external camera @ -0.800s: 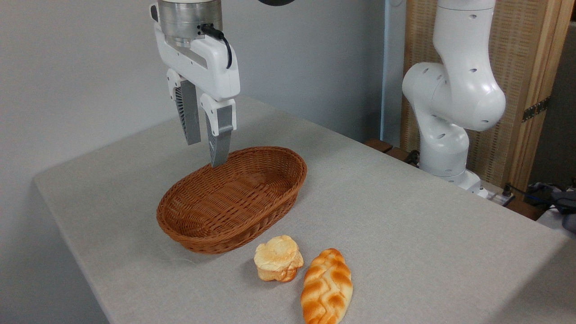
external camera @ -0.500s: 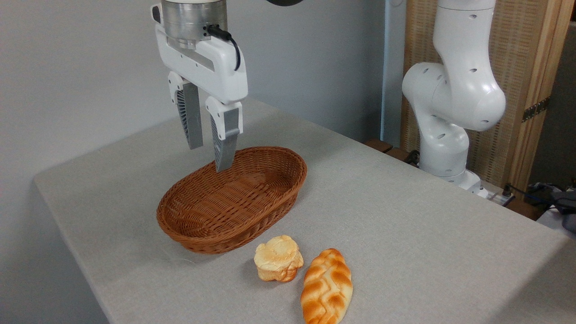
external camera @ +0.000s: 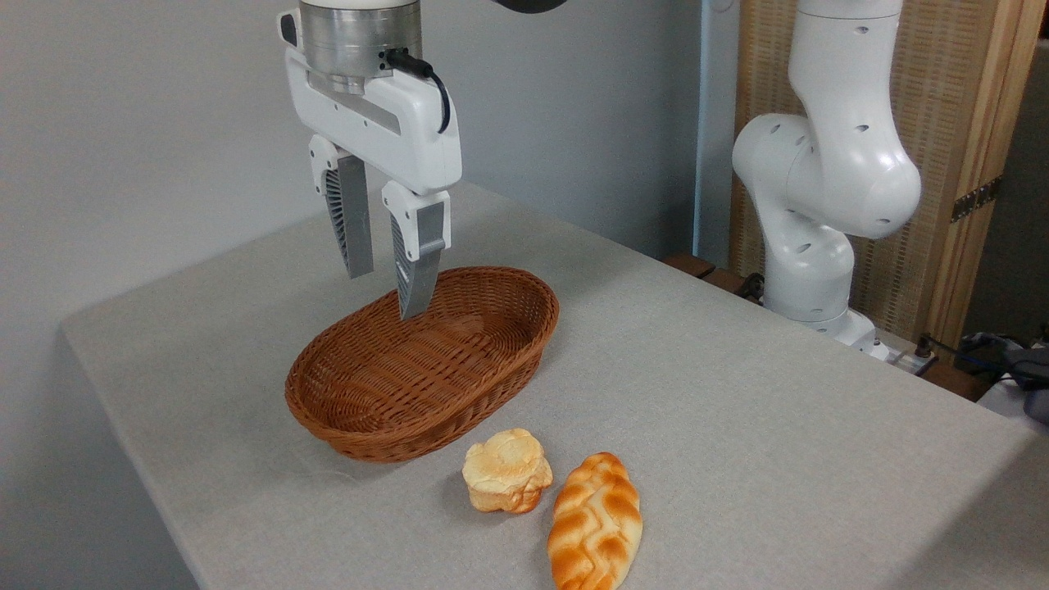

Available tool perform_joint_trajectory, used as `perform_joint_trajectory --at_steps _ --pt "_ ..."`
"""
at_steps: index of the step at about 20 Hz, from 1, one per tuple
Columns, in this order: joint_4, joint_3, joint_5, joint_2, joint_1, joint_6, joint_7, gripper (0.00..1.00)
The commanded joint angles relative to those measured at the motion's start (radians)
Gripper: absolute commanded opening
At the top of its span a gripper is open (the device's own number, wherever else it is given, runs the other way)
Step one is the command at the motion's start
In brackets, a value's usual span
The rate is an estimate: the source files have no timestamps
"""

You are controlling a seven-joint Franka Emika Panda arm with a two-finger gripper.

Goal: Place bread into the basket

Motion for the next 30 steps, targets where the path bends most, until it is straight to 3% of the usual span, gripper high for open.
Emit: perform_joint_trajectory --at_steps 1,5,9,12,22,25,30 --pt "0.012 0.007 -0.013 -0.005 -0.004 -0.034 0.000 1.00" --pt "-0.002 0.009 -0.013 -0.016 -0.004 -0.033 0.011 1.00" --pt "-0.034 0.012 -0.012 -0.022 -0.004 -0.031 0.113 1.00" --pt "-0.071 0.026 -0.010 -0.022 -0.004 -0.019 0.235 1.00" --pt "-0.135 0.078 -0.010 -0.021 -0.004 -0.023 0.825 1.00" --pt "-0.143 0.115 0.003 -0.018 -0.004 -0.019 0.943 1.00" --pt "-0.165 0.116 0.082 -0.009 -0.004 0.000 1.014 1.00"
